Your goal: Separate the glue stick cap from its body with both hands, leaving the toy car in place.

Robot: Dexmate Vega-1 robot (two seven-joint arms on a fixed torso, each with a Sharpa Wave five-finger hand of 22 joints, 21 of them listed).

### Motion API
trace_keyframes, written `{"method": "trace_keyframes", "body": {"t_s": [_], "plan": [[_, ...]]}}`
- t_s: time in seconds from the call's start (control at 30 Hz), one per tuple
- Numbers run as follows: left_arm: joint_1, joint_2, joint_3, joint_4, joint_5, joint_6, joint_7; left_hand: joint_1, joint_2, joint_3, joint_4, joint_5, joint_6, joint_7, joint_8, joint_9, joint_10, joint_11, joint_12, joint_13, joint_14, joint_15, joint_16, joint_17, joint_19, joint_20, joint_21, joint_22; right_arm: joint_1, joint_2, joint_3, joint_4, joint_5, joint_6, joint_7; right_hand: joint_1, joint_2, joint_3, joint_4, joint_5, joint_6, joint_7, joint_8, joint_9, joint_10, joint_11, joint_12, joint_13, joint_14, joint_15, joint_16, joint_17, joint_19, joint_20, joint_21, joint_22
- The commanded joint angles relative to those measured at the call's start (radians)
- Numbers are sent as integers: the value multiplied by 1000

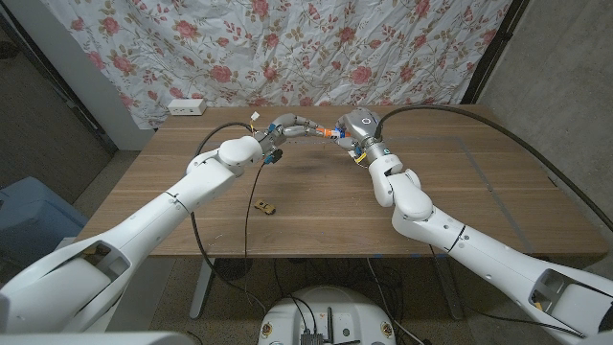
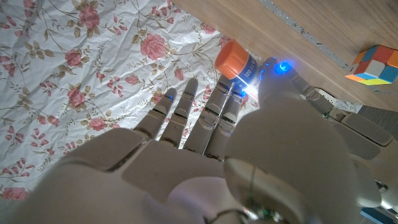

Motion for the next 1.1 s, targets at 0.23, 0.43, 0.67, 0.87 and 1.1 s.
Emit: {"method": "trace_keyframes", "body": {"t_s": [0.23,0.43,0.67,0.87,1.1], "plan": [[9,5,-7,-12,-5,3,7,3,14,-9,2,3,35,22,-4,3,14,-15,-5,1,11,-73,-4,-1,-1,-5,-3,0,-2,-6,4,6,13,7,-20,26,18,-5,-1,5,72,-60,6,5,11,-3,1,5,11,-122,6,2,12,-2,0,2],[6,7,-6,-16,-3,13,9,3,15,-12,3,3,39,24,-5,3,16,-14,-7,2,12,-72,-4,-1,-1,-6,-4,0,-3,-5,6,7,17,2,-22,27,18,-7,-1,5,73,-61,6,5,11,-3,1,5,11,-122,7,2,13,-3,0,2],[10,10,-8,-26,-4,21,15,3,17,-15,4,3,41,24,-8,4,20,-10,-7,2,13,-72,-5,-1,-2,-7,-4,0,-5,-11,8,7,23,7,-27,27,19,-8,0,5,75,-61,6,5,10,-3,0,5,11,-122,8,2,12,-3,0,2],[15,13,-10,-38,-3,31,24,3,18,-17,4,3,41,23,-11,4,18,-16,-10,2,13,-73,-5,-1,-2,-8,-4,0,-6,-13,7,9,24,9,-35,27,19,-9,0,5,75,-61,6,5,11,-3,0,5,11,-122,9,3,14,-3,0,2],[19,18,-12,-42,-2,27,24,3,19,-20,4,3,37,21,-15,4,16,-15,-13,2,13,-73,-6,-1,-3,-9,-4,0,-7,-14,8,13,24,8,-41,28,19,-10,0,5,76,-61,6,5,11,-3,0,5,12,-122,9,3,14,-3,0,2]]}}
